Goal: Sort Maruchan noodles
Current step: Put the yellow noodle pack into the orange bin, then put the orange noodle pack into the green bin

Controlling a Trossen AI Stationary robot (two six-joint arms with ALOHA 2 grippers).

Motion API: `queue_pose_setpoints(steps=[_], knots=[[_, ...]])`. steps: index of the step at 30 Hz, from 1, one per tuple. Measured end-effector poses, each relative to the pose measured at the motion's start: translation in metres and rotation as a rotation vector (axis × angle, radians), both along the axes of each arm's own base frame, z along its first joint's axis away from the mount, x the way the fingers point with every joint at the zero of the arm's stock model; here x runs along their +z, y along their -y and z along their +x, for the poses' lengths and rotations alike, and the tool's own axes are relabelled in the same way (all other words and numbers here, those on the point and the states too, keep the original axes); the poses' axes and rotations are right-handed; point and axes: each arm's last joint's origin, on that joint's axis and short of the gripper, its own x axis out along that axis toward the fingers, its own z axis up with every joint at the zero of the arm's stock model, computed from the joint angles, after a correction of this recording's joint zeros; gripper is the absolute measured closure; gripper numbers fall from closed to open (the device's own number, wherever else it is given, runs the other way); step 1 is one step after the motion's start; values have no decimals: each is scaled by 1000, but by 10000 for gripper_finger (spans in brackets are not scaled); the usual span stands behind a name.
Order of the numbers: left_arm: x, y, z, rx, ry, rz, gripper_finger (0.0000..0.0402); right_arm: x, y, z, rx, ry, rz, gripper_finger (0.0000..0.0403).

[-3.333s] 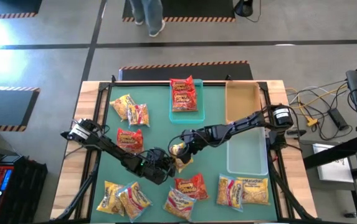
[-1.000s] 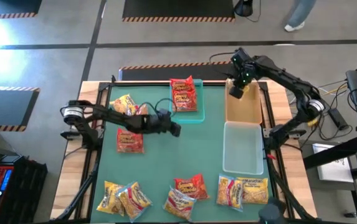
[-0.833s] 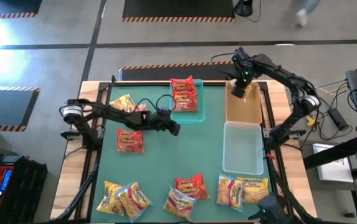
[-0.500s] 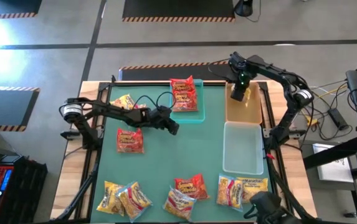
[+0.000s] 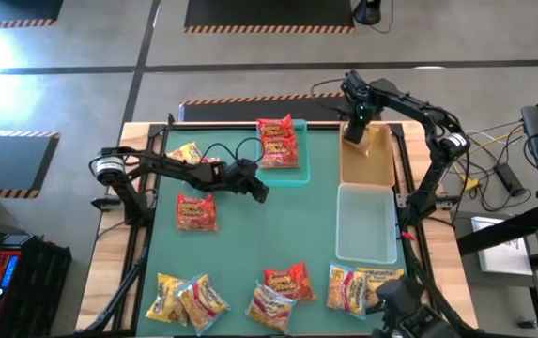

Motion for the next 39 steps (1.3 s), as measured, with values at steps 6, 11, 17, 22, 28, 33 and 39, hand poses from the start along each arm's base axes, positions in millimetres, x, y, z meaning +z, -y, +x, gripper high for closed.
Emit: queue_pose_setpoints(steps=[6, 11, 17, 22, 28, 33, 39], knots=[[0, -3, -1, 14, 1, 11, 243, 5, 5, -1, -69, -19, -72, 329], [0, -2, -1, 21, 3, -5, 243, 18, 4, 0, -209, 14, -85, 324], [0, -2, -1, 28, 13, -44, 243, 30, -3, -2, -287, -4, -25, 326], [6, 2, -1, 64, 55, -120, 243, 37, -6, -4, -354, 35, -30, 323], [29, 14, -11, 61, 68, -158, 243, 53, -18, 7, -402, 424, 188, 329], [48, 34, -31, 90, -11, -211, 243, 67, -44, 40, -270, 604, 228, 330], [65, 88, -65, 107, -160, -292, 243, 74, -101, 96, -3, 664, 235, 330]])
